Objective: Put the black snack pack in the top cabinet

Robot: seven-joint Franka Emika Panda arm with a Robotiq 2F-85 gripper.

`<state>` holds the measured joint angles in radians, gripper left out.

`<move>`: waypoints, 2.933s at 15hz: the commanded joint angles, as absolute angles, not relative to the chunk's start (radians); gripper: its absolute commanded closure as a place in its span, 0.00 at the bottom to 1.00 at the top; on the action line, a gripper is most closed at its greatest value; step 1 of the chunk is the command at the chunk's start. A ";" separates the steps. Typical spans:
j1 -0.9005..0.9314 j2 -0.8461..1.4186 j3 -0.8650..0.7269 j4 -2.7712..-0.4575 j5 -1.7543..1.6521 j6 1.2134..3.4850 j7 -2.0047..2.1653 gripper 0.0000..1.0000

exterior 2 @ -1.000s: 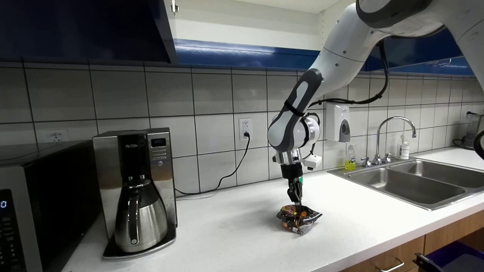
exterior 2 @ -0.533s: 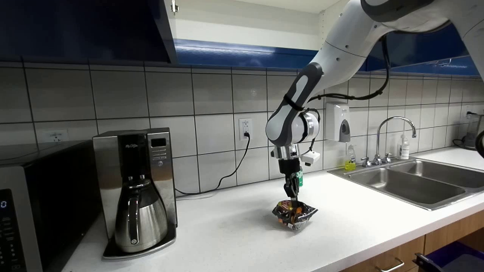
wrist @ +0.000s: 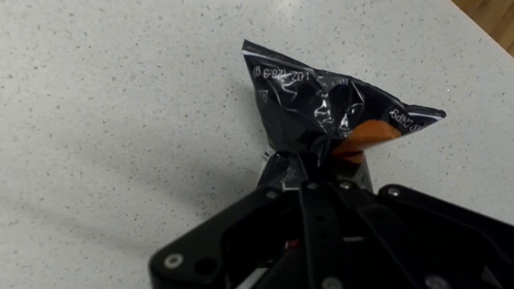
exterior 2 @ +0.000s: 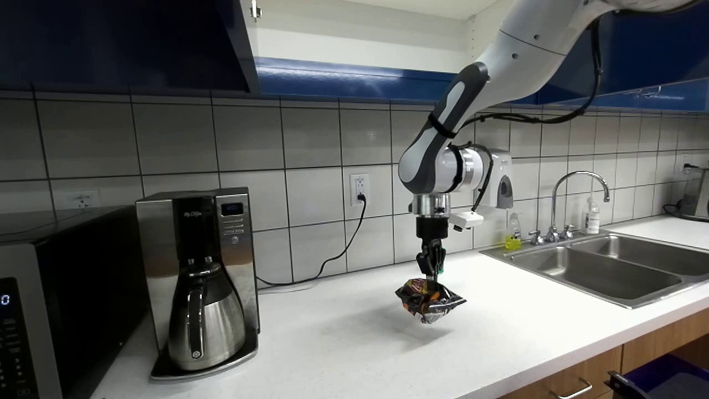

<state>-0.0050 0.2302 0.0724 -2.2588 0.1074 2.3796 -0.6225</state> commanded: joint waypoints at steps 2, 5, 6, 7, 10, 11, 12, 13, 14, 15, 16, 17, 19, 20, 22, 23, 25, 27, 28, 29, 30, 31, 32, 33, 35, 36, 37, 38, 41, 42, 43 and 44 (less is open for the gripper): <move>-0.019 0.077 0.074 -2.429 0.158 2.492 -0.547 1.00; -0.008 -0.021 0.063 -2.534 0.139 2.564 -0.483 1.00; -0.004 -0.056 0.060 -2.566 0.134 2.580 -0.466 1.00; -0.001 -0.101 0.057 -2.601 0.128 2.599 -0.448 1.00; 0.013 -0.242 0.047 -2.689 0.109 2.632 -0.396 1.00; 0.018 -0.294 0.043 -2.715 0.100 2.639 -0.379 1.00; 0.024 -0.349 0.040 -2.739 0.092 2.645 -0.361 1.00; 0.029 -0.401 0.038 -2.757 0.083 2.645 -0.345 1.00; 0.034 -0.450 0.037 -2.773 0.073 2.643 -0.329 1.00; 0.037 -0.505 0.039 -2.786 0.059 2.635 -0.312 1.00; 0.037 -0.551 0.043 -2.795 0.044 2.628 -0.292 1.00; 0.041 -0.601 0.045 -2.804 0.031 2.621 -0.276 1.00; 0.045 -0.684 0.050 -2.810 0.005 2.603 -0.242 1.00; 0.049 -0.720 0.049 -2.811 -0.002 2.596 -0.230 1.00; 0.054 -0.776 0.050 -2.794 -0.011 2.577 -0.207 1.00; 0.057 -0.808 0.052 -2.793 -0.013 2.574 -0.197 1.00; 0.063 -0.875 0.051 -2.811 -0.017 2.576 -0.183 1.00; 0.066 -0.923 0.051 -2.807 -0.017 2.571 -0.173 1.00; 0.067 -0.944 0.051 -2.805 -0.016 2.567 -0.167 1.00; 0.067 -0.968 0.053 -2.803 -0.016 2.561 -0.162 1.00; 0.067 -0.990 0.054 -2.801 -0.016 2.557 -0.158 1.00; 0.068 -1.013 0.055 -2.799 -0.017 2.554 -0.155 1.00; 0.069 -1.030 0.056 -2.791 -0.018 2.547 -0.155 1.00; 0.068 -1.040 0.057 -2.776 -0.020 2.533 -0.155 1.00; 0.070 -1.054 0.056 -2.745 -0.023 2.517 -0.159 1.00; 0.070 -1.057 0.055 -2.725 -0.026 2.505 -0.161 1.00; 0.068 -1.055 0.054 -2.700 -0.028 2.495 -0.160 1.00; 0.069 -1.050 0.052 -2.671 -0.029 2.478 -0.163 1.00; 0.067 -1.030 0.051 -2.591 -0.028 2.452 -0.162 1.00; 0.067 -1.019 0.053 -2.561 -0.028 2.442 -0.161 1.00; 0.066 -1.003 0.052 -2.530 -0.027 2.436 -0.161 1.00; 0.065 -0.991 0.052 -2.504 -0.026 2.436 -0.161 1.00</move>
<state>0.0641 -1.0224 0.0494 -2.5929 -0.0006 2.4828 -0.1956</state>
